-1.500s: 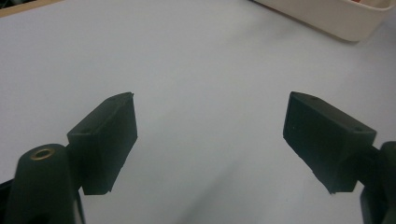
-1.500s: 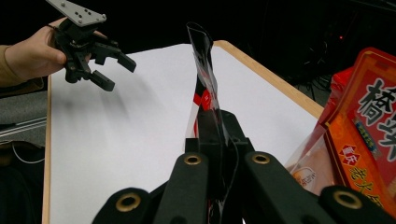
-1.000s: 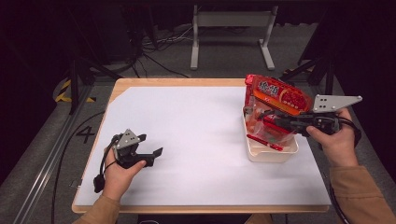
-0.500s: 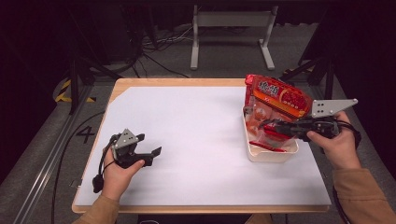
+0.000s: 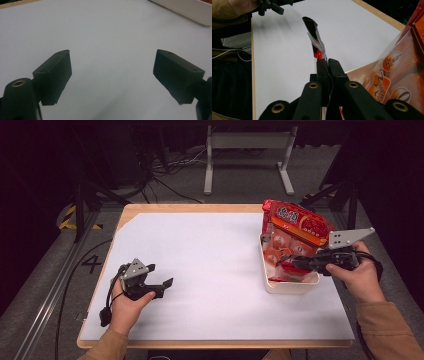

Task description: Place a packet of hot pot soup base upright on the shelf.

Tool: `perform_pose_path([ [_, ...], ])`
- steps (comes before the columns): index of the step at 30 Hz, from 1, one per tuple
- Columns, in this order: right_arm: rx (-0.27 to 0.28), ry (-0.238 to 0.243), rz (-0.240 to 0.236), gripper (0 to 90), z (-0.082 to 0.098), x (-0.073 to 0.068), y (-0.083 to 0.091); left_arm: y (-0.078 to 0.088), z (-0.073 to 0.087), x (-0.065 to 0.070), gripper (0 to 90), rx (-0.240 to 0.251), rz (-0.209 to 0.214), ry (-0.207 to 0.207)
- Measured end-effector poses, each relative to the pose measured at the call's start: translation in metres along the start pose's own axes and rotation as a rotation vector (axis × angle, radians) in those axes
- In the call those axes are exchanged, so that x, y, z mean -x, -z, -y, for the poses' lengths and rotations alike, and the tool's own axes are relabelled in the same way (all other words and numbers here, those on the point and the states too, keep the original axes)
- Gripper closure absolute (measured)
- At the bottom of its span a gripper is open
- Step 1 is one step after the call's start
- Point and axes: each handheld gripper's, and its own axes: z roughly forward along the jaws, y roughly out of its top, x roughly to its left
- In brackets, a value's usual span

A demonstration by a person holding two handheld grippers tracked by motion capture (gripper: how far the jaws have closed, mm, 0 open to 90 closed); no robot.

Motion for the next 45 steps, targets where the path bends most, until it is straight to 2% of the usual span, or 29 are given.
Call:
perform_pose_path([
  [6, -0.009, -0.015, 0.004, 87.7, 0.003, 0.002, -0.002, -0.001, 0.001, -0.001, 16.3, -0.005, 0.001, 0.002],
  [13, -0.043, -0.002, 0.016, 88.2, 0.001, 0.001, 0.001, -0.001, 0.001, 0.000, 16.3, -0.013, 0.005, 0.005],
  [20, -0.094, 0.000, 0.005, 86.7, 0.003, 0.001, -0.009, -0.001, 0.001, 0.000, 16.2, -0.015, 0.005, 0.007],
  [21, -0.113, -0.005, 0.001, 84.8, 0.005, 0.001, -0.014, -0.001, 0.001, 0.000, 16.2, -0.014, 0.004, 0.005],
  [23, -0.119, -0.011, 0.002, 81.6, 0.007, 0.003, -0.018, -0.001, 0.001, -0.001, 16.2, -0.013, 0.005, 0.004],
  [29, -0.076, -0.041, 0.028, 67.6, 0.008, 0.005, -0.014, -0.001, 0.002, -0.001, 16.0, -0.012, 0.008, 0.006],
  [35, -0.048, -0.037, 0.057, 57.6, 0.006, 0.001, -0.010, -0.001, 0.000, 0.000, 15.9, -0.007, 0.005, 0.005],
  [36, -0.015, -0.035, 0.071, 53.8, 0.004, -0.001, -0.009, -0.001, 0.000, 0.000, 15.8, -0.005, 0.005, 0.002],
  [42, 0.041, -0.030, 0.104, 44.3, -0.003, -0.010, -0.009, 0.001, 0.000, 0.001, 15.1, -0.009, 0.010, 0.002],
  [43, 0.083, -0.028, 0.116, 39.6, -0.009, -0.018, -0.011, 0.002, 0.001, 0.001, 15.0, -0.005, 0.011, -0.002],
  [44, 0.083, -0.028, 0.116, 39.6, -0.009, -0.018, -0.011, 0.002, 0.001, 0.001, 15.0, -0.005, 0.011, -0.002],
  [45, 0.116, -0.029, 0.122, 36.7, -0.013, -0.025, -0.015, 0.005, 0.002, 0.003, 14.9, -0.004, 0.011, 0.000],
])
